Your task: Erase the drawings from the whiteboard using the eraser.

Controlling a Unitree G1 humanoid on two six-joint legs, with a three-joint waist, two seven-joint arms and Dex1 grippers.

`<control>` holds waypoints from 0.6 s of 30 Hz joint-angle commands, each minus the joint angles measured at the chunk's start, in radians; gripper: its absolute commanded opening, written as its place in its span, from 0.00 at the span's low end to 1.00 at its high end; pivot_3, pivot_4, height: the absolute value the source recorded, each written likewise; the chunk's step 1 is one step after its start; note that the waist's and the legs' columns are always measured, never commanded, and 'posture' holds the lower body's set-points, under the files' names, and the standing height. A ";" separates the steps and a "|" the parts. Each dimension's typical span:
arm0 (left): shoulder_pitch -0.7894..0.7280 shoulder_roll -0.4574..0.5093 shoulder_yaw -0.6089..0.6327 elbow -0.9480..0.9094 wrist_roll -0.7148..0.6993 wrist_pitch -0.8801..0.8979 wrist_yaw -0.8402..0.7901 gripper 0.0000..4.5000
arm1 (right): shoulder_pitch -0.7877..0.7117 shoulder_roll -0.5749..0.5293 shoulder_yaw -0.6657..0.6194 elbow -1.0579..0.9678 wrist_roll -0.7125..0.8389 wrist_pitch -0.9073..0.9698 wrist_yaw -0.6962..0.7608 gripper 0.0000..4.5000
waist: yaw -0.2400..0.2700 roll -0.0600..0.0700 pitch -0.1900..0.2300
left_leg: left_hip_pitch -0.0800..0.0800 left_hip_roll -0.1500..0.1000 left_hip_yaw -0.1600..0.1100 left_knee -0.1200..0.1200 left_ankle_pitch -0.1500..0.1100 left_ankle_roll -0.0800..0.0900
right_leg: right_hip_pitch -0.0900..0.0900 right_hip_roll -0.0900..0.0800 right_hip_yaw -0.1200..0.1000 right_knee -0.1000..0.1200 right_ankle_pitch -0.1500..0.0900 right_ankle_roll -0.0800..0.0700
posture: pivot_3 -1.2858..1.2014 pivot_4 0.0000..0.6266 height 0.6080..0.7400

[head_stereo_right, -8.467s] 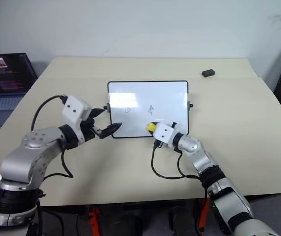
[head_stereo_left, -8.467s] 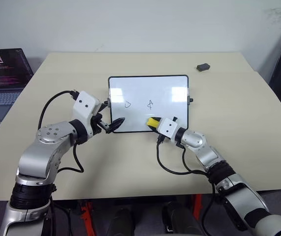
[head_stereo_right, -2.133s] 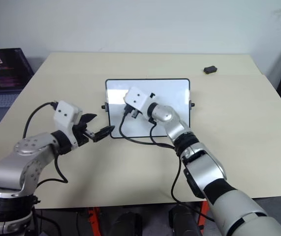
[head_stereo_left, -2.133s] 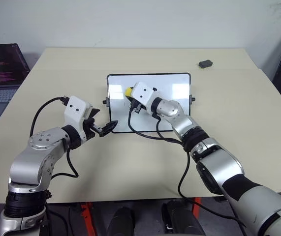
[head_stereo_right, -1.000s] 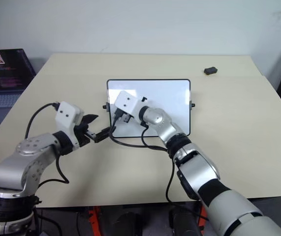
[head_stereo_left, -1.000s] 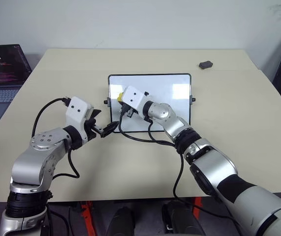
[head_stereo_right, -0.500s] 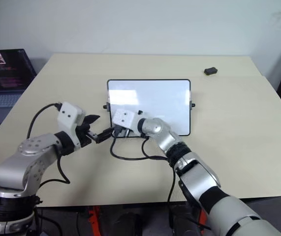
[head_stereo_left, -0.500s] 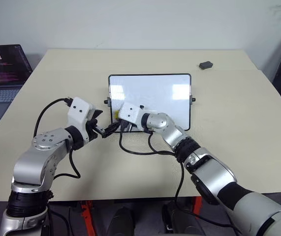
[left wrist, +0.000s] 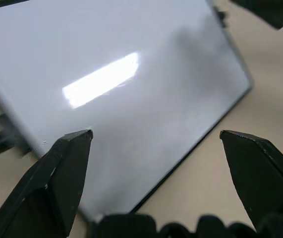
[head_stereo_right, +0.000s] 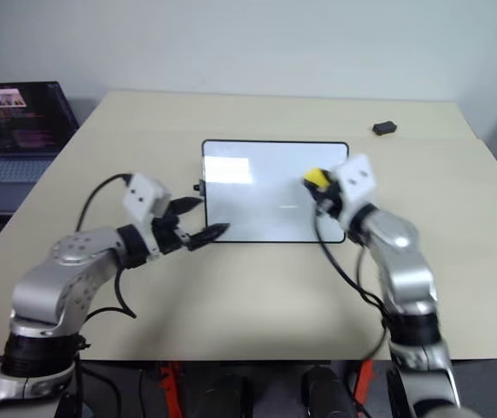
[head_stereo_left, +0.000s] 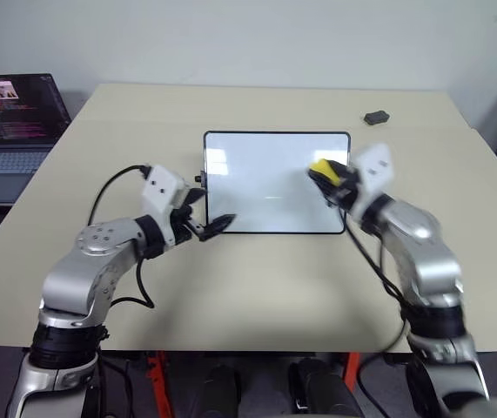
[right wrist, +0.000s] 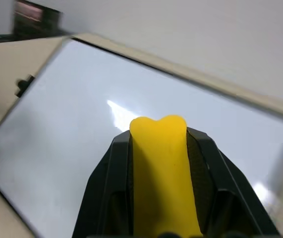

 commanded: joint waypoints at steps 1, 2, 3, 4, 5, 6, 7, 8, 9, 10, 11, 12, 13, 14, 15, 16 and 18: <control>-0.039 0.015 -0.044 -0.034 -0.034 -0.032 -0.104 1.00 | 0.106 0.006 -0.061 -0.157 0.025 0.101 -0.077 0.25 | -0.005 0.000 0.000 | 0.002 0.001 0.001 0.000 0.000 0.000 | 0.000 0.001 0.001 0.000 0.000 0.000 | 0.52 0.24 1.00; -0.049 0.018 -0.061 -0.028 -0.036 -0.040 -0.134 1.00 | 0.139 0.012 -0.071 -0.175 0.025 0.117 -0.097 0.25 | -0.005 0.000 0.000 | 0.003 0.001 0.002 0.000 0.000 0.000 | 0.001 0.002 0.001 0.000 -0.001 0.001 | 0.52 0.24 1.00; -0.058 0.021 -0.077 -0.021 -0.036 -0.050 -0.162 1.00 | 0.163 0.015 -0.076 -0.186 0.025 0.127 -0.114 0.25 | -0.008 0.000 0.000 | 0.003 0.001 0.001 0.000 0.000 0.000 | 0.001 0.003 0.001 0.001 -0.002 0.003 | 0.52 0.24 1.00; -0.069 0.025 -0.098 -0.013 -0.033 -0.065 -0.198 1.00 | 0.187 0.012 -0.076 -0.189 0.023 0.128 -0.123 0.25 | -0.009 0.001 0.000 | 0.004 0.002 0.002 0.000 0.000 0.000 | 0.001 0.004 0.002 0.000 -0.003 0.004 | 0.52 0.24 1.00; -0.081 0.028 -0.125 -0.005 -0.027 -0.084 -0.239 1.00 | 0.200 0.014 -0.085 -0.183 0.023 0.130 -0.139 0.25 | -0.011 0.001 0.000 | 0.005 0.002 0.003 0.000 0.000 0.000 | 0.002 0.005 0.003 0.000 -0.003 0.005 | 0.52 0.24 1.00; -0.090 0.030 -0.146 0.004 -0.020 -0.100 -0.270 1.00 | 0.205 0.017 -0.091 -0.176 0.022 0.130 -0.154 0.25 | -0.011 0.001 0.000 | 0.005 0.002 0.004 0.000 0.000 0.000 | 0.002 0.006 0.004 0.000 -0.003 0.005 | 0.52 0.24 1.00; -0.105 0.026 -0.175 0.017 -0.007 -0.123 -0.301 1.00 | 0.207 0.016 -0.098 -0.160 0.019 0.124 -0.167 0.25 | -0.011 0.000 0.000 | 0.005 0.002 0.004 0.000 0.000 0.000 | 0.002 0.007 0.004 0.000 -0.003 0.005 | 0.52 0.24 1.00; -0.120 0.022 -0.201 0.030 0.009 -0.147 -0.324 1.00 | 0.207 0.016 -0.103 -0.146 0.020 0.123 -0.179 0.25 | -0.011 0.000 0.000 | 0.006 0.001 0.004 0.001 0.001 0.001 | 0.003 0.009 0.004 0.000 -0.003 0.005 | 0.52 0.24 1.00; -0.137 0.015 -0.227 0.046 0.027 -0.169 -0.343 1.00 | 0.206 0.019 -0.109 -0.129 0.017 0.119 -0.196 0.25 | -0.011 0.000 0.000 | 0.006 0.001 0.005 0.001 0.001 0.001 | 0.003 0.009 0.004 0.000 -0.003 0.005 | 0.52 0.24 1.00; -0.152 0.007 -0.247 0.061 0.041 -0.188 -0.358 1.00 | 0.206 0.021 -0.111 -0.112 0.015 0.113 -0.209 0.25 | -0.010 0.000 0.000 | 0.006 0.001 0.006 0.001 0.001 0.001 | 0.004 0.009 0.004 0.000 -0.003 0.005 | 0.52 0.24 1.00; -0.165 0.000 -0.262 0.076 0.052 -0.203 -0.369 1.00 | 0.206 0.023 -0.109 -0.099 0.013 0.109 -0.221 0.25 | -0.010 0.000 0.000 | 0.006 0.001 0.007 0.001 0.001 0.001 | 0.004 0.009 0.004 -0.001 -0.003 0.005 | 0.52 0.24 1.00; -0.179 -0.008 -0.278 0.091 0.066 -0.221 -0.380 1.00 | 0.208 0.023 -0.105 -0.083 0.009 0.105 -0.234 0.25 | -0.009 0.000 0.000 | 0.006 0.001 0.007 0.001 0.001 0.001 | 0.004 0.009 0.004 -0.001 -0.003 0.005 | 0.52 0.24 1.00; -0.191 -0.017 -0.291 0.105 0.077 -0.237 -0.390 1.00 | 0.206 0.030 -0.110 -0.065 0.008 0.104 -0.252 0.25 | -0.009 0.000 0.000 | 0.006 0.001 0.007 0.000 0.001 0.001 | 0.004 0.009 0.004 -0.001 -0.003 0.005 | 0.52 0.24 1.00; -0.200 -0.024 -0.301 0.116 0.086 -0.249 -0.398 1.00 | 0.204 0.035 -0.118 -0.049 0.009 0.104 -0.268 0.25 | -0.009 0.000 0.000 | 0.006 0.001 0.007 0.000 0.001 0.001 | 0.004 0.010 0.004 -0.002 -0.003 0.005 | 0.52 0.24 1.00; -0.206 -0.030 -0.308 0.123 0.093 -0.259 -0.404 1.00 | 0.200 0.038 -0.128 -0.035 0.011 0.103 -0.282 0.25 | -0.009 0.000 0.000 | 0.006 0.001 0.008 0.000 0.000 0.001 | 0.004 0.010 0.004 -0.002 -0.003 0.005 | 0.52 0.24 1.00; -0.210 -0.036 -0.312 0.125 0.097 -0.263 -0.407 1.00 | 0.192 0.043 -0.145 -0.018 0.018 0.103 -0.297 0.25 | -0.009 0.000 0.000 | 0.006 0.001 0.008 0.000 0.000 0.001 | 0.004 0.010 0.004 -0.002 -0.003 0.005 | 0.52 0.24 1.00; -0.210 -0.045 -0.315 0.126 0.103 -0.269 -0.409 1.00 | 0.174 0.047 -0.171 0.021 0.032 0.101 -0.314 0.25 | -0.009 0.000 0.000 | 0.005 0.002 0.008 0.000 0.000 0.001 | 0.004 0.009 0.005 -0.002 -0.003 0.005 | 0.52 0.24 1.00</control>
